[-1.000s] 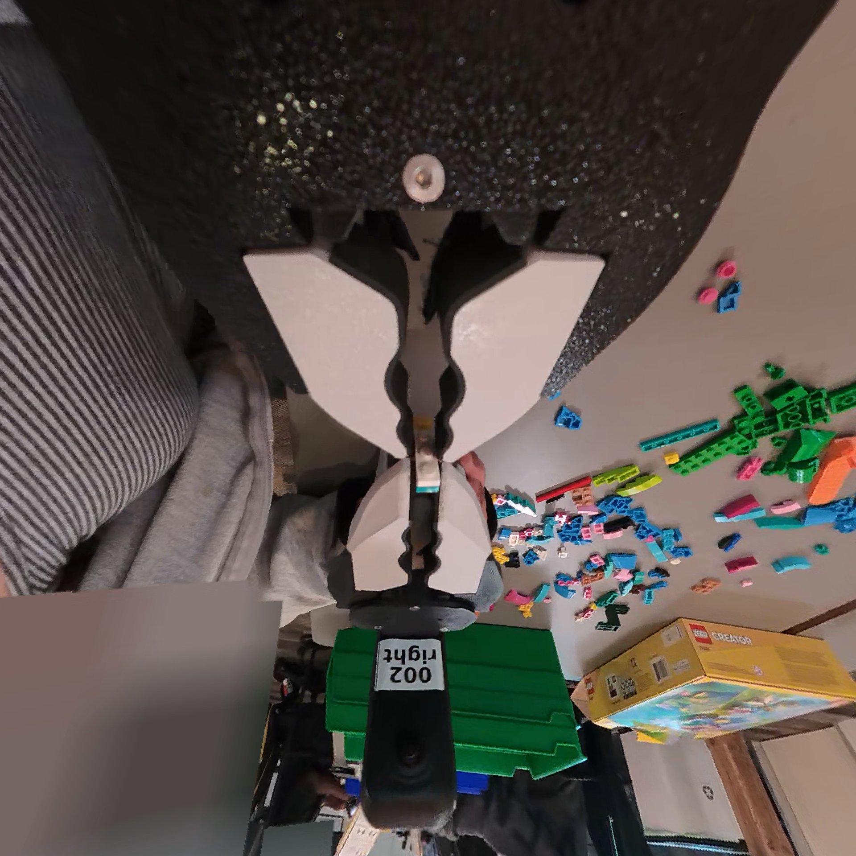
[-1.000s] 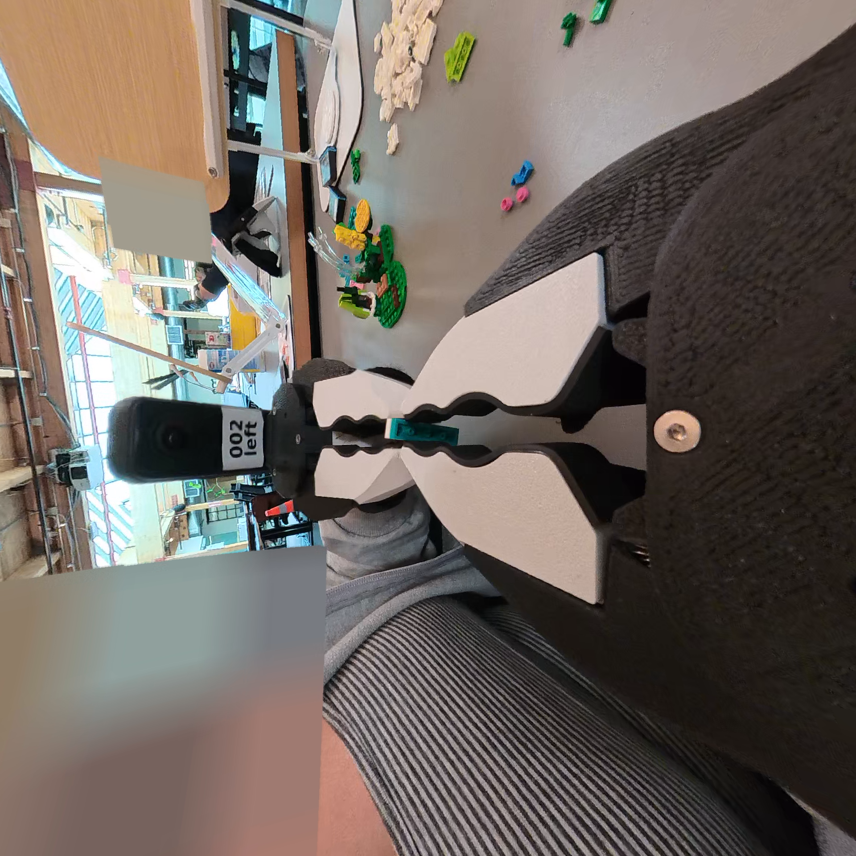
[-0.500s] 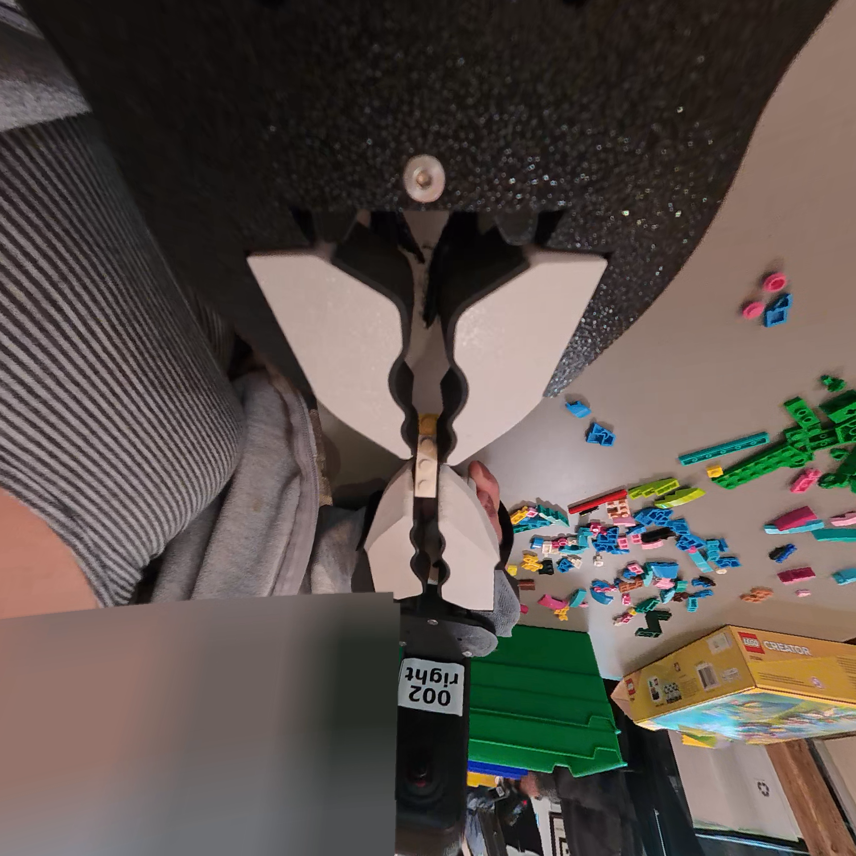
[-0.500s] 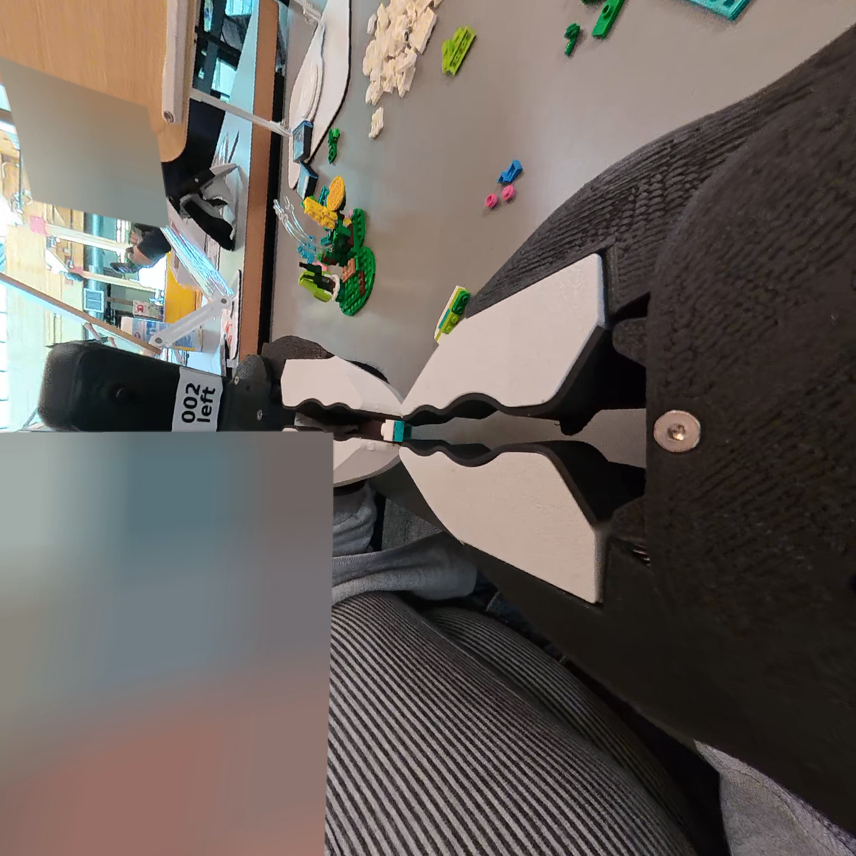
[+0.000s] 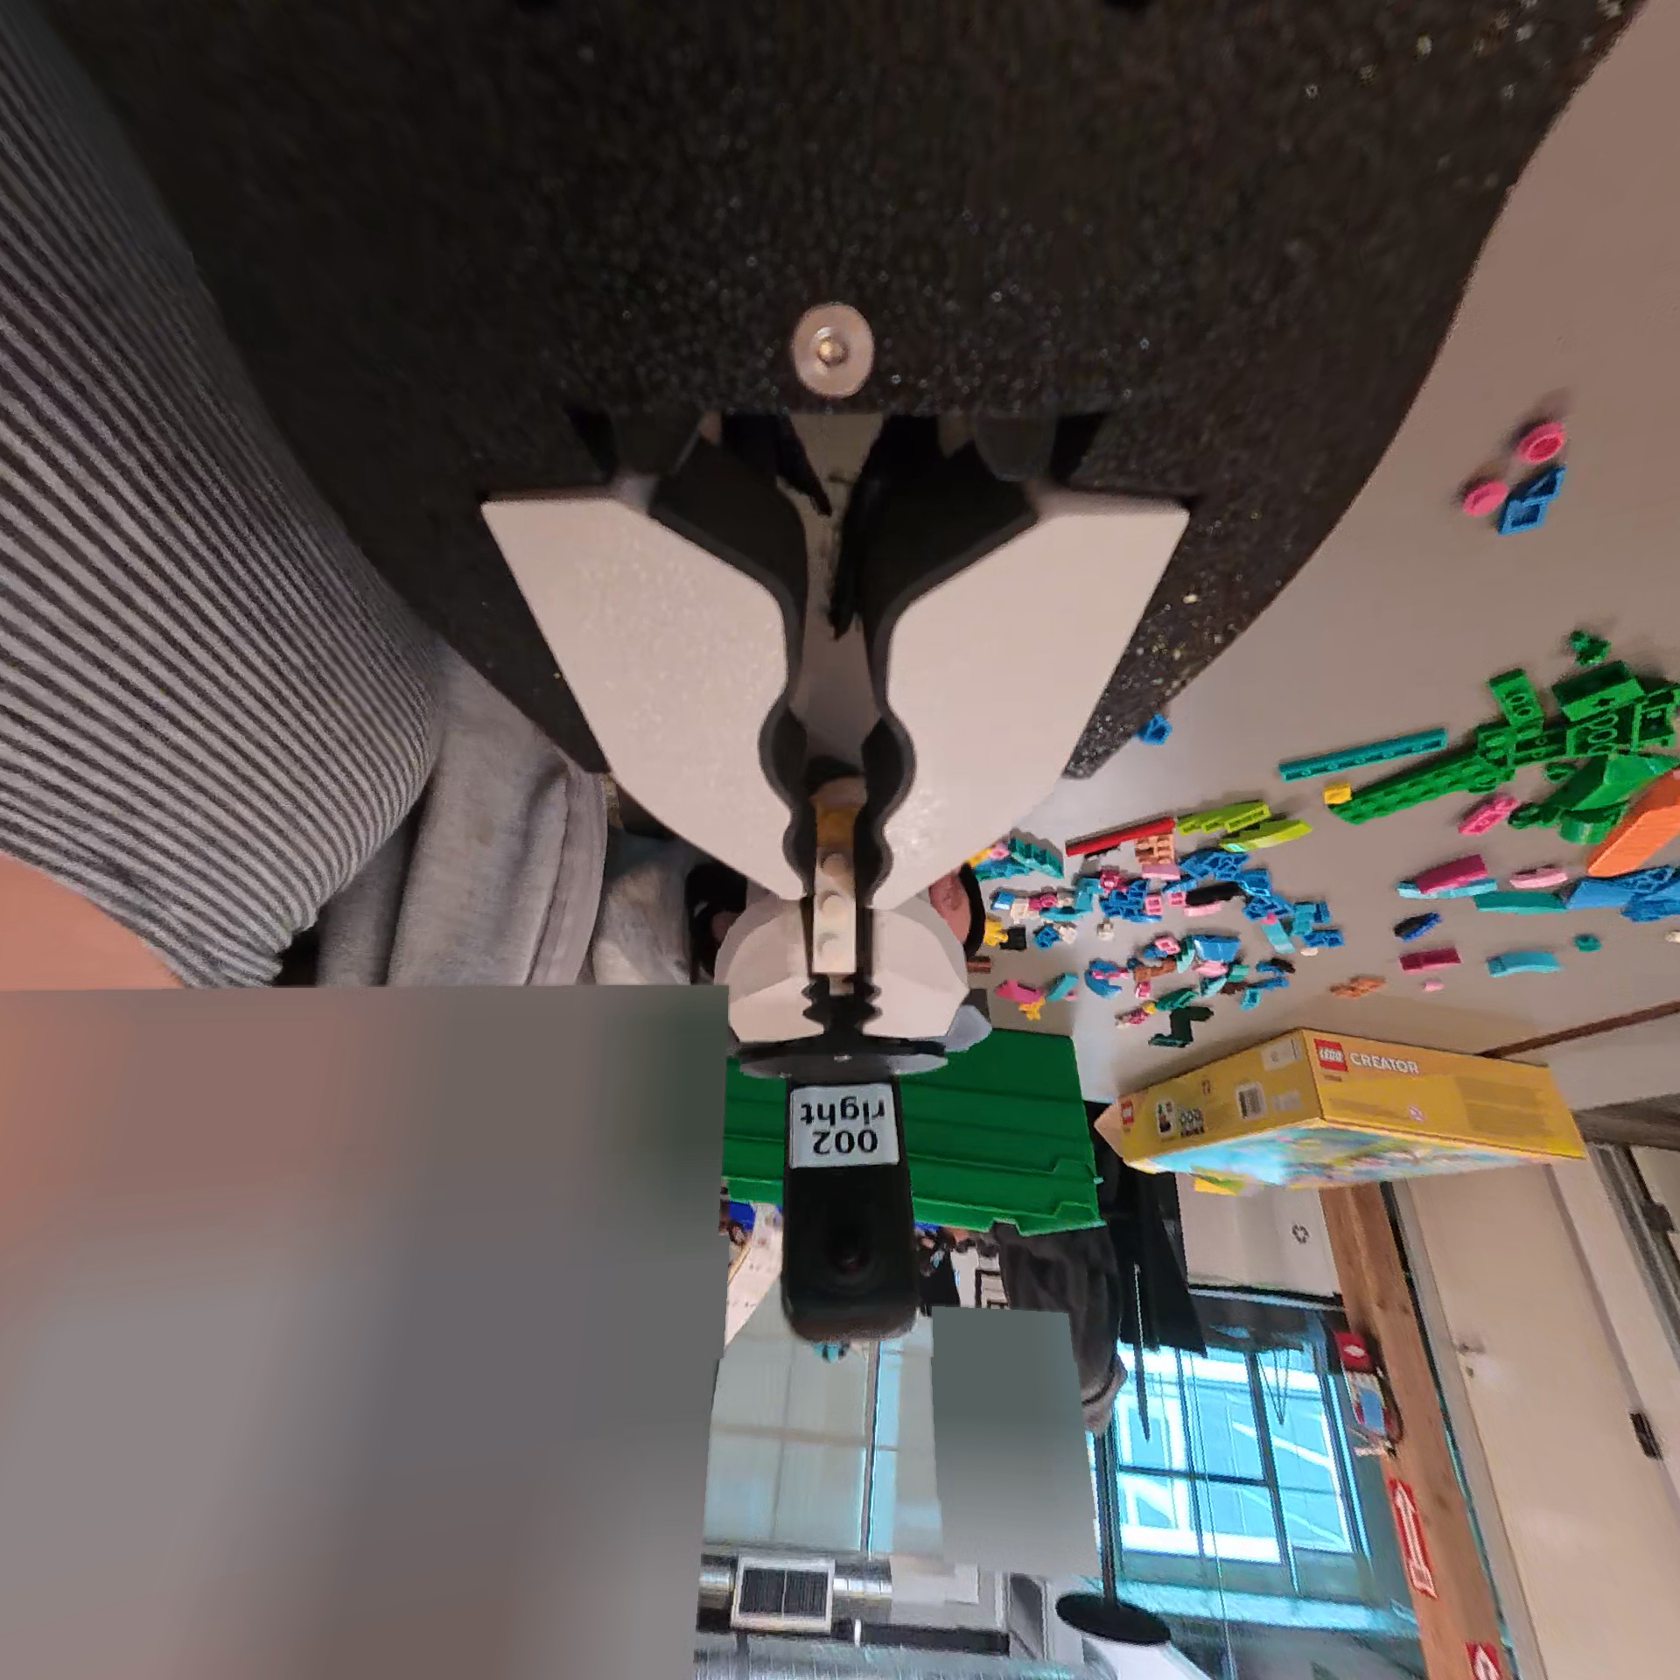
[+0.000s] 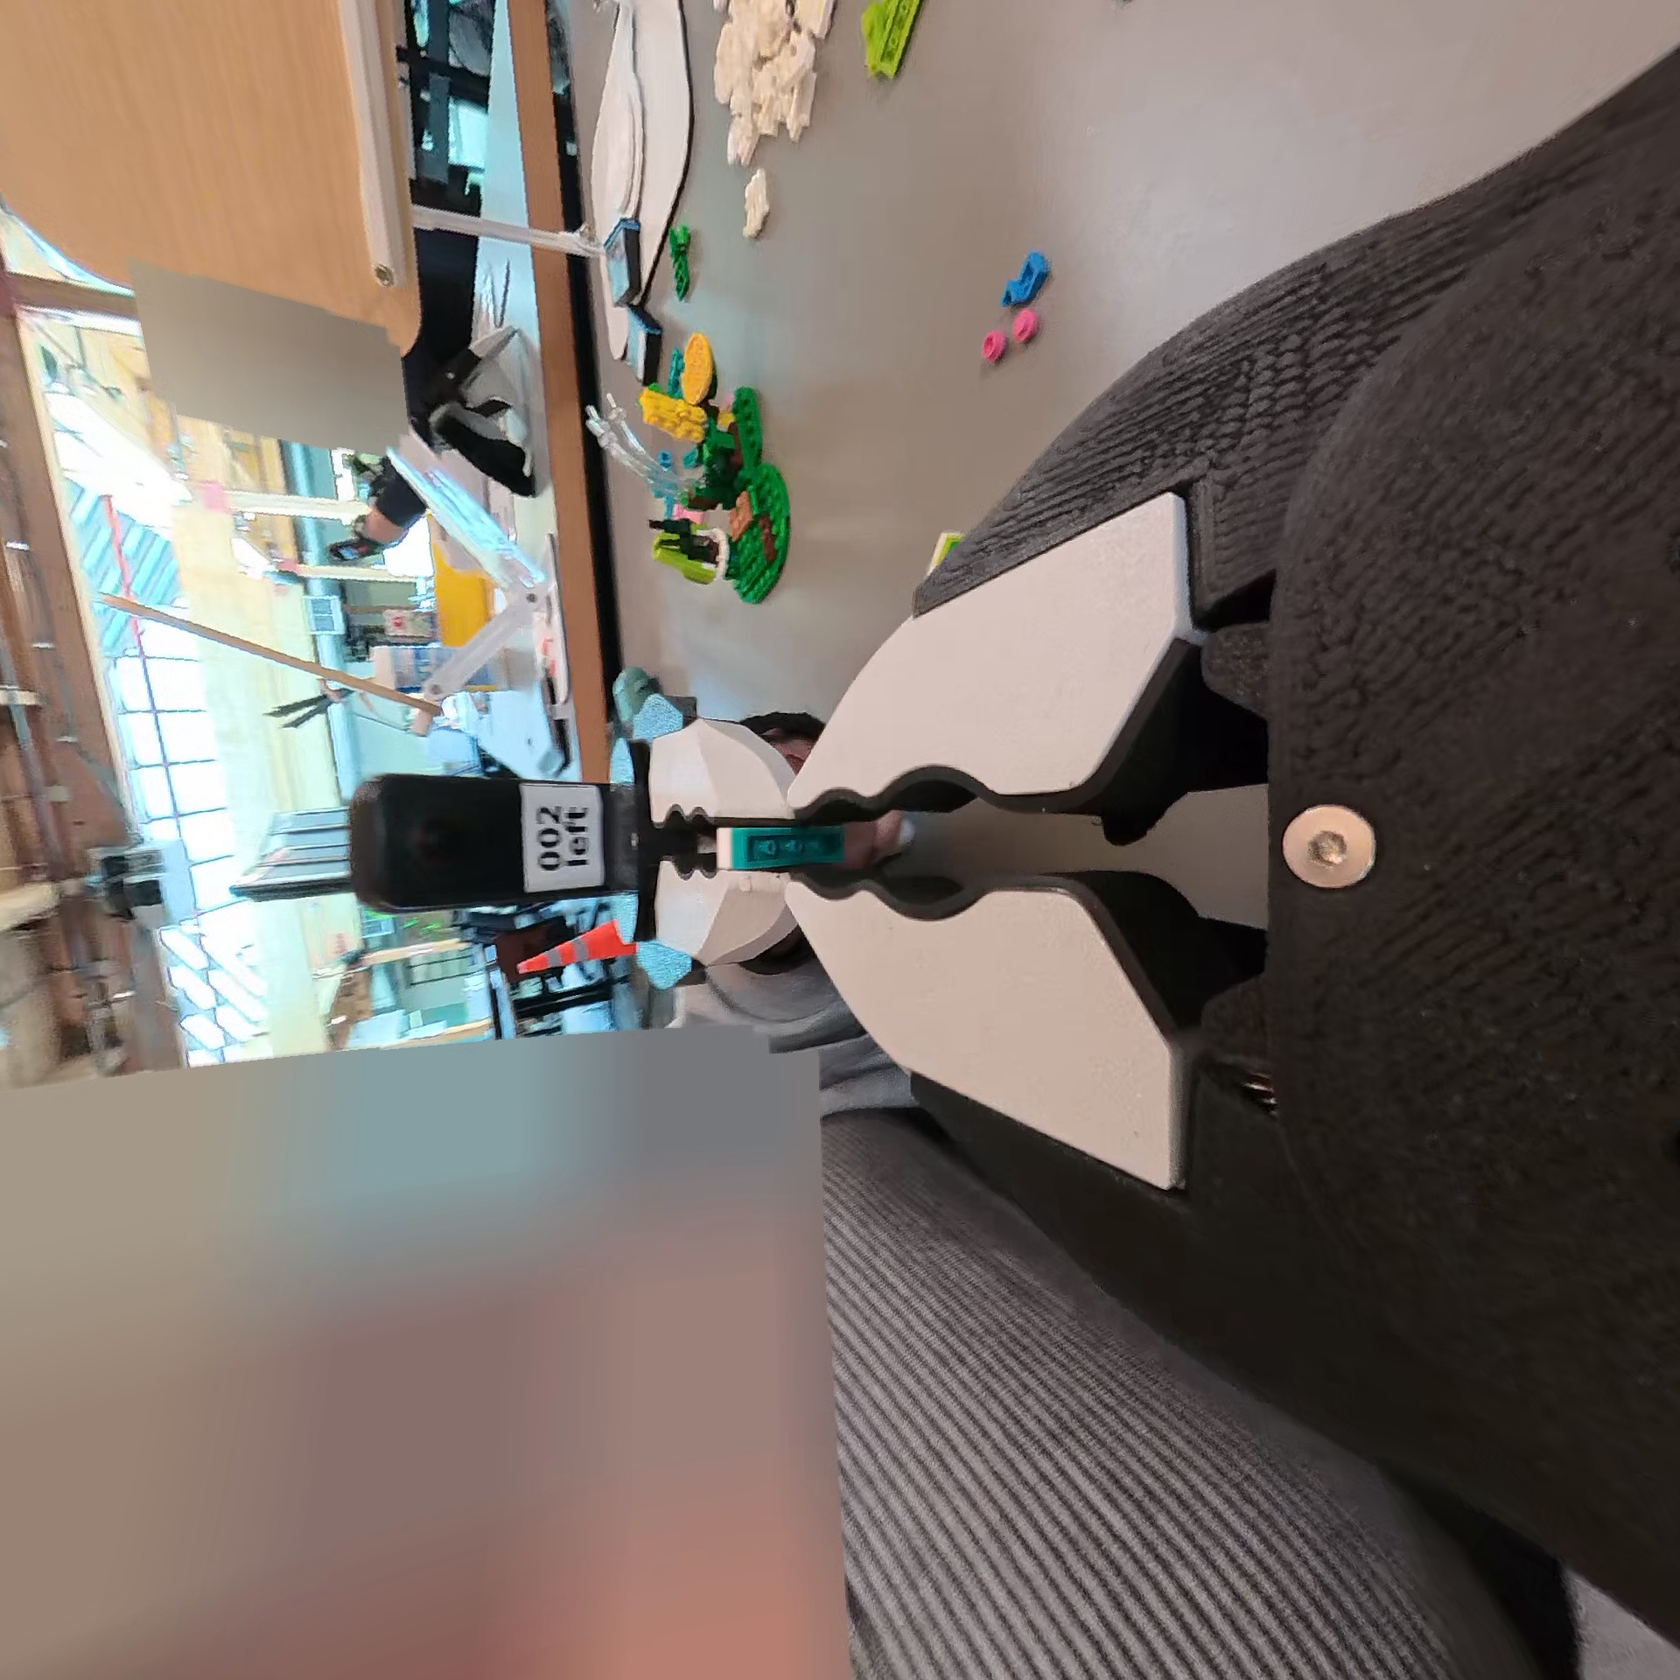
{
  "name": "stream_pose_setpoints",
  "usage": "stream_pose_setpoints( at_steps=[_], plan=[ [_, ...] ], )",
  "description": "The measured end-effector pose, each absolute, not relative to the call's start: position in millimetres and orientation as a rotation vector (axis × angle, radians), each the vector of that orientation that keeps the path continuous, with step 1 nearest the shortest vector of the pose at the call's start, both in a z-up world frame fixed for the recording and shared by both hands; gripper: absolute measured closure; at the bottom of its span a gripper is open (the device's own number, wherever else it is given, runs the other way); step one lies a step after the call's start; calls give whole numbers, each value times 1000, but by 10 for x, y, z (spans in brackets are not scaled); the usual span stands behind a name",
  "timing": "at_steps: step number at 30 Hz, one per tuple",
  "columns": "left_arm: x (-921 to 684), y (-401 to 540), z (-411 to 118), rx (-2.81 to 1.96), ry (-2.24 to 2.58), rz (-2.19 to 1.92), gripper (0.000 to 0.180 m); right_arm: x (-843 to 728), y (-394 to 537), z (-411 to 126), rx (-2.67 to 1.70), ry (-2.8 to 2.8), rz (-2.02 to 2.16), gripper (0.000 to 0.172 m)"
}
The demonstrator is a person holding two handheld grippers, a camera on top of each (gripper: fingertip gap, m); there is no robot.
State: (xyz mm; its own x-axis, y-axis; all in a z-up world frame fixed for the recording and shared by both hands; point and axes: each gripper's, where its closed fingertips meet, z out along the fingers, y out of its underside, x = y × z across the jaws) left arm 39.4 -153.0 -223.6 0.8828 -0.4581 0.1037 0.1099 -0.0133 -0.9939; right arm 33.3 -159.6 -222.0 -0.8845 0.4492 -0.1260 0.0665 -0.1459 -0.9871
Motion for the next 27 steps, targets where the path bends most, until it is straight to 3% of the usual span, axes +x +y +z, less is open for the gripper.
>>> stream_pose_setpoints(
  at_steps=[11,27],
  plan=[
    [428,-1501,-2269,-1523,261,-510,173,343,-1580,-2104,-617,-1777,2225,156],
    [420,-1483,-2341,-1567,278,-477,173,327,-1582,-2190,-593,-1859,2102,166]
  ],
)
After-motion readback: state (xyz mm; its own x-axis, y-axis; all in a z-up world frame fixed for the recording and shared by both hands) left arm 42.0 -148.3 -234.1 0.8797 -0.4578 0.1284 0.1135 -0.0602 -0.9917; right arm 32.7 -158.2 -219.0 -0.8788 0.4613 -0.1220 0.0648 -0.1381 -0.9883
